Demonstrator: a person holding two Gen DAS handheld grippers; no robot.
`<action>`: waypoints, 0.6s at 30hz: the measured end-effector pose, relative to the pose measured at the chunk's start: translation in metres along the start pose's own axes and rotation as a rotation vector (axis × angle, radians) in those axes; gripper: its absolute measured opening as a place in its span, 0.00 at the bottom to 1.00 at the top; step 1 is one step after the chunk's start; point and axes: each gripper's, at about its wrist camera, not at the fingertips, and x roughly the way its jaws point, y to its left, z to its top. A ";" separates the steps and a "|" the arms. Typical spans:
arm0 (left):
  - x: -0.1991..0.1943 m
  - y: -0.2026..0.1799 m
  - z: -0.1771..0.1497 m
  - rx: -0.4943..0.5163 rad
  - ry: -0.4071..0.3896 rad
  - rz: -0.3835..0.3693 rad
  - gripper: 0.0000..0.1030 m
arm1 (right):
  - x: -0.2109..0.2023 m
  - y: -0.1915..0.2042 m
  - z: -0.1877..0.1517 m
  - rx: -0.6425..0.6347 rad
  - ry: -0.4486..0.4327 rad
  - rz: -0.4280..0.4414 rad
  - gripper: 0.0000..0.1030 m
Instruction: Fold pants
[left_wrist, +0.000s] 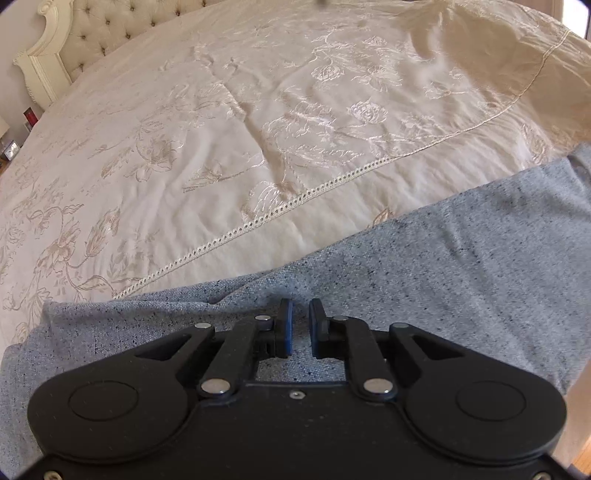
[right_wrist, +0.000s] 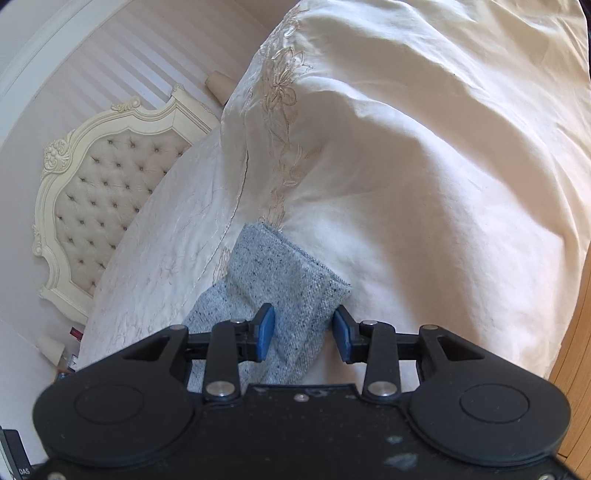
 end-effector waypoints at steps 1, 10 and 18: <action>-0.005 -0.001 0.002 0.002 -0.006 -0.010 0.19 | 0.003 0.000 0.003 0.014 0.004 0.008 0.37; -0.035 -0.051 0.028 0.075 -0.058 -0.185 0.19 | -0.017 0.012 0.006 -0.079 -0.034 0.023 0.12; 0.003 -0.110 0.044 0.119 -0.043 -0.170 0.20 | -0.025 0.039 0.023 -0.137 -0.023 0.019 0.12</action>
